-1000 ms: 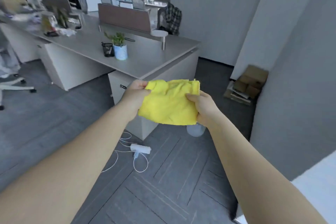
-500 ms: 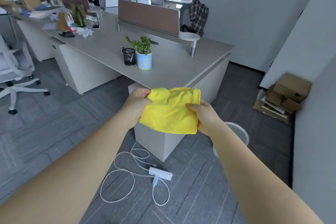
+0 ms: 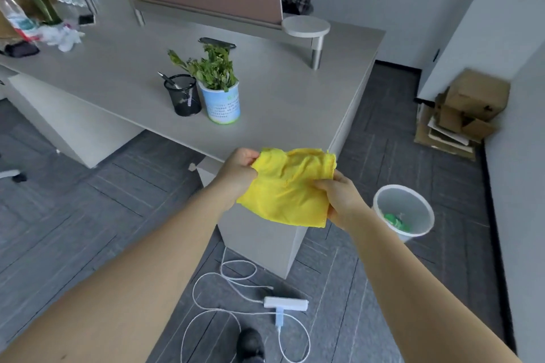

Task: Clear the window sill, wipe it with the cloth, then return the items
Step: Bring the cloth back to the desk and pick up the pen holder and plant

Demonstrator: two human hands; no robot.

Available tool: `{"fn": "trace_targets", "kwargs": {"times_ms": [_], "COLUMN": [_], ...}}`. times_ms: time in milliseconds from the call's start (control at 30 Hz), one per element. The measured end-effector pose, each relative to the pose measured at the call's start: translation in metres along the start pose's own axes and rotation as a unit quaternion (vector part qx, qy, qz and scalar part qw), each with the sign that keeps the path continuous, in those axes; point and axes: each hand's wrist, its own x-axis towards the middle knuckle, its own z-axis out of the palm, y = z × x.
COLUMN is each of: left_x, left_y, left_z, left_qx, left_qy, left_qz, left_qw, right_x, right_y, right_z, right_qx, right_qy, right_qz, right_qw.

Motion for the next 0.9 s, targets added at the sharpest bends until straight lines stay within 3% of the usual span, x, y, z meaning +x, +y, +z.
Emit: {"fn": "trace_targets", "kwargs": {"times_ms": [300, 500, 733, 833, 900], "left_x": [0.146, 0.219, 0.211, 0.208, 0.208], "left_y": [-0.018, -0.064, -0.05, -0.049, -0.052], "left_z": [0.013, 0.011, -0.006, -0.03, -0.05], "left_qx": [0.04, 0.071, 0.042, 0.042, 0.034], "left_qy": [-0.057, -0.082, -0.053, -0.018, 0.008], "left_qz": [0.0, -0.027, -0.042, -0.023, -0.015], "left_qw": [0.998, 0.994, 0.997, 0.999, 0.999], "right_x": [0.144, 0.202, 0.2, 0.2, 0.203], "right_y": [-0.005, 0.004, -0.002, -0.006, -0.007], "right_z": [0.019, 0.033, 0.051, 0.08, 0.107], "right_qx": [-0.001, -0.133, -0.408, -0.455, -0.442], "right_qy": [0.042, 0.07, 0.209, 0.194, 0.156], "right_qz": [0.024, 0.039, -0.048, -0.127, -0.168], "right_qw": [0.999, 0.988, 0.887, 0.86, 0.867]}}
